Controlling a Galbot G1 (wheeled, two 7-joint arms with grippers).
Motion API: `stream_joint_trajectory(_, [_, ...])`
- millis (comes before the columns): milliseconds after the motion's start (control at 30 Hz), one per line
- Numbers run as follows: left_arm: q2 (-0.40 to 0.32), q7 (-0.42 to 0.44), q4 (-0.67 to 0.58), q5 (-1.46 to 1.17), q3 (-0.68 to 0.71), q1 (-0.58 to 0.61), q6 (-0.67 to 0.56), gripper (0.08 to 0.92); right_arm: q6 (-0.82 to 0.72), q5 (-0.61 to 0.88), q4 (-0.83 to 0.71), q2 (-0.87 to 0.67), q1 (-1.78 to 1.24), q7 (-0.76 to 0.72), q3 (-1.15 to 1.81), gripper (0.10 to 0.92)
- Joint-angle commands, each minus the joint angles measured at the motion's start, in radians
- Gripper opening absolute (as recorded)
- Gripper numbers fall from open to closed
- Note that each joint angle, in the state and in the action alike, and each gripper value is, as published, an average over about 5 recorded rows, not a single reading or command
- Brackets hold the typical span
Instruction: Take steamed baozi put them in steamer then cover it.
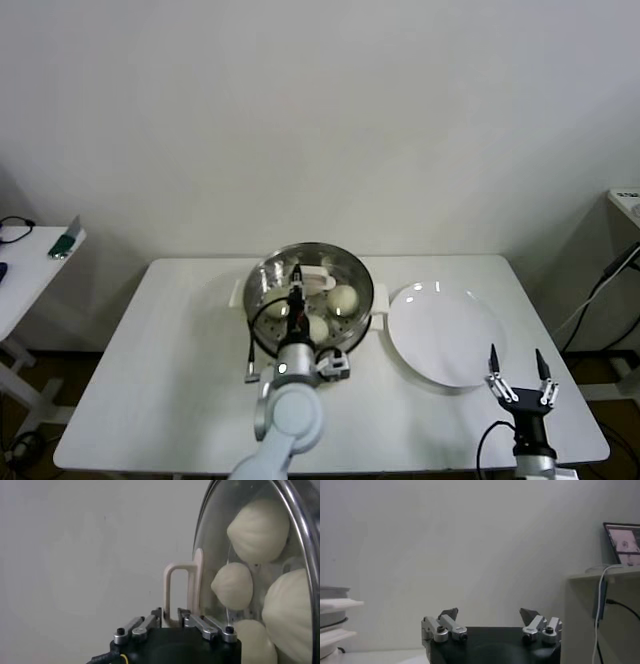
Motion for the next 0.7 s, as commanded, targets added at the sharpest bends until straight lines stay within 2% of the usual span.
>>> stream_joint_trajectory(33, [0.018,-0.002,-0.049,-0.049,0.003,0.006,-0.01,0.322,-0.015,-0.002,0.006,0.001,0.005,-0.003,-0.003,0.823])
stream_joint_trajectory(267, [0.102,0.007,-0.246,-0.241,0.032,0.064,-0.01,0.521,-0.069,0.008,0.007,-0.002,0.006,0.001,-0.013,0.823])
stream_joint_trajectory(400, [0.167,-0.036,-0.352,-0.374,0.003,0.132,-0.052,0.634,-0.103,0.035,0.023,-0.004,-0.001,0.035,-0.028,0.823])
stream_joint_trajectory(567, [0.226,-0.177,-0.417,-0.726,-0.16,0.2,-0.177,0.774,-0.138,0.043,0.056,-0.012,-0.005,0.027,-0.04,0.823])
stream_joint_trajectory(700, [0.259,-0.288,-0.415,-1.153,-0.383,0.243,-0.301,0.818,-0.151,0.026,0.061,-0.013,-0.002,0.021,-0.047,0.823])
